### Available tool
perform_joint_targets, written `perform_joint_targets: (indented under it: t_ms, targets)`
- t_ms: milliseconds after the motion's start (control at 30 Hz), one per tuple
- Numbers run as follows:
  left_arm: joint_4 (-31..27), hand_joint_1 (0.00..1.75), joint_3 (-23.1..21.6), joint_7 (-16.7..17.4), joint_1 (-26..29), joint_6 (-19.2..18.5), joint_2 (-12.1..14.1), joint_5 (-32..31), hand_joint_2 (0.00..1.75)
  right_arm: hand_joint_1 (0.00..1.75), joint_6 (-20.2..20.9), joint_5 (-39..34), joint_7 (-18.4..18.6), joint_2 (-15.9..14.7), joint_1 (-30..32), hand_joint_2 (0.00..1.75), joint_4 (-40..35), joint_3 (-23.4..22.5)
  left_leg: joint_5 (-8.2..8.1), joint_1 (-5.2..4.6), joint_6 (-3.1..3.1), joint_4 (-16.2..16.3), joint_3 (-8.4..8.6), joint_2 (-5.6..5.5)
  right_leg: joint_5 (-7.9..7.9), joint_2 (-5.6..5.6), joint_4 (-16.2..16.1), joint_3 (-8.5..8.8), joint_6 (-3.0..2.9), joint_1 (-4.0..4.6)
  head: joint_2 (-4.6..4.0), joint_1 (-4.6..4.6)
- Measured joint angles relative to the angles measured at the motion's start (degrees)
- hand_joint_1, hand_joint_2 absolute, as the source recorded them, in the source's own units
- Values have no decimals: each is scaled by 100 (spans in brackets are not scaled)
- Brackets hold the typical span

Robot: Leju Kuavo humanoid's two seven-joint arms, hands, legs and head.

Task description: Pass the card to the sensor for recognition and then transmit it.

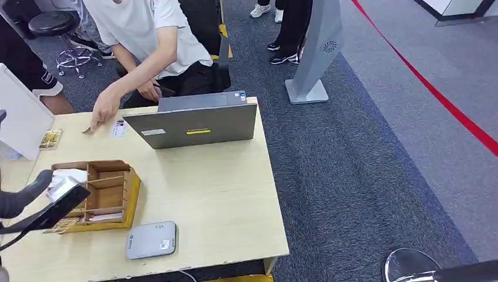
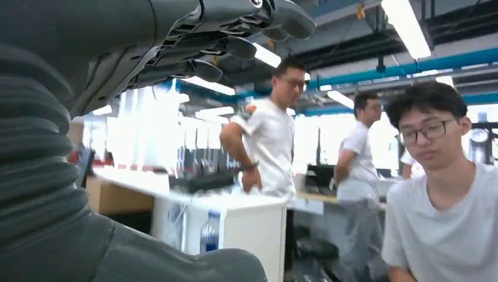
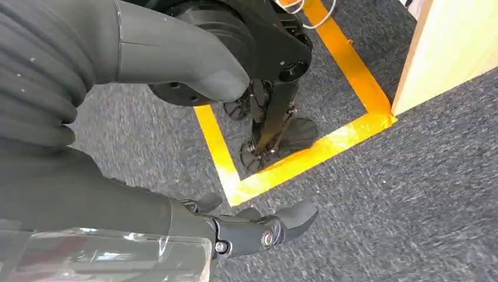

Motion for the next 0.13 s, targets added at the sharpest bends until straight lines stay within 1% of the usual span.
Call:
perform_joint_targets:
  t_ms: [100,133]
  targets:
    - [-1,0,2,-1,41,0,-7,4,175,0,-1,0,0,0,2,175,0,0,0,0,0,0,0,0,0,0,0,0,0,0,0,0]
    - [-205,0,402,-226,422,-112,-132,653,175,0,-97,-68,39,0,30,175,-33,31,0,-1,1,0,0,0,-1,-1,-1,-1,1,-2,0,-2]
